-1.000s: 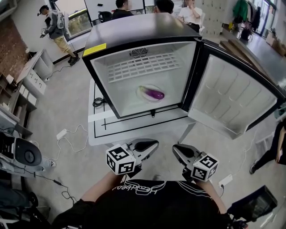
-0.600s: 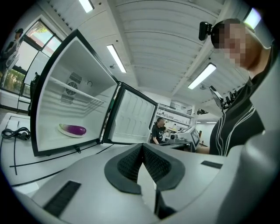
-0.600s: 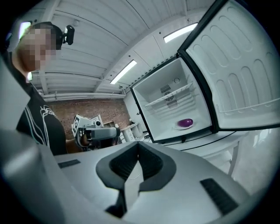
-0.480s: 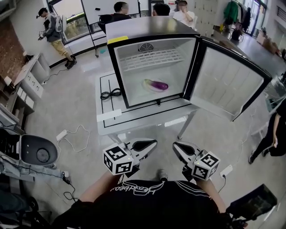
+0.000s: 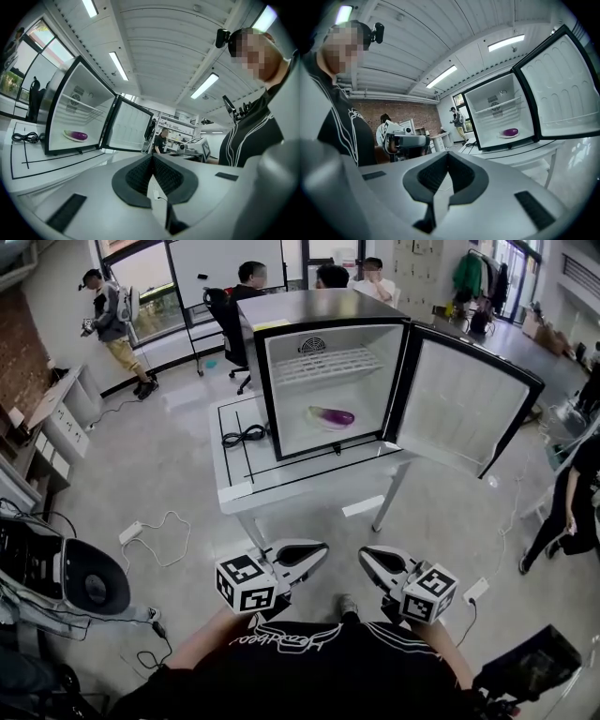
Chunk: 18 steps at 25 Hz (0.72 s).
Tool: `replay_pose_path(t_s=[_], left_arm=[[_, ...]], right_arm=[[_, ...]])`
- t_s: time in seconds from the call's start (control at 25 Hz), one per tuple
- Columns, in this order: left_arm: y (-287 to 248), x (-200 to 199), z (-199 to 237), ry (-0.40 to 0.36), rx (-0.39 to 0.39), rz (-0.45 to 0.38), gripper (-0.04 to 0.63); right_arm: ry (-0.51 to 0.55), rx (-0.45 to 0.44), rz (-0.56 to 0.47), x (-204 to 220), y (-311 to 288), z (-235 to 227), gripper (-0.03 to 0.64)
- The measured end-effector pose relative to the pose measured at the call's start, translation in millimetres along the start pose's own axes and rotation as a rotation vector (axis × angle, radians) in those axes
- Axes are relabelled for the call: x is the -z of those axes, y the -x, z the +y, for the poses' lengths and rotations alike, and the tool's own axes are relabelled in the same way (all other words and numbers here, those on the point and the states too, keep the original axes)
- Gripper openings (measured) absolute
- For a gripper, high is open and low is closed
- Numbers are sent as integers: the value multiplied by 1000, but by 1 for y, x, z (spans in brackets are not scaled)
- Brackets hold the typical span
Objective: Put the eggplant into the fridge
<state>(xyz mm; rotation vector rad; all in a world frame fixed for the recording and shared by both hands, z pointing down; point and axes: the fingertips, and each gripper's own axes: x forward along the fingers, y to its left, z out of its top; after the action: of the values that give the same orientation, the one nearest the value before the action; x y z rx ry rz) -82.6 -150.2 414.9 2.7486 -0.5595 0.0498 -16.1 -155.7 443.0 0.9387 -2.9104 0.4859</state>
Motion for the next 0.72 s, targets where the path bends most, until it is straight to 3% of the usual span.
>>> replay_pose_path(t_s=[0.48, 0.72], left_arm=[[23, 11, -16, -5, 35, -5, 8], [28, 12, -14, 29, 38, -17, 8]], right_arm=[[66, 46, 35, 14, 2, 27, 6], [78, 53, 63, 20, -2, 31, 8]])
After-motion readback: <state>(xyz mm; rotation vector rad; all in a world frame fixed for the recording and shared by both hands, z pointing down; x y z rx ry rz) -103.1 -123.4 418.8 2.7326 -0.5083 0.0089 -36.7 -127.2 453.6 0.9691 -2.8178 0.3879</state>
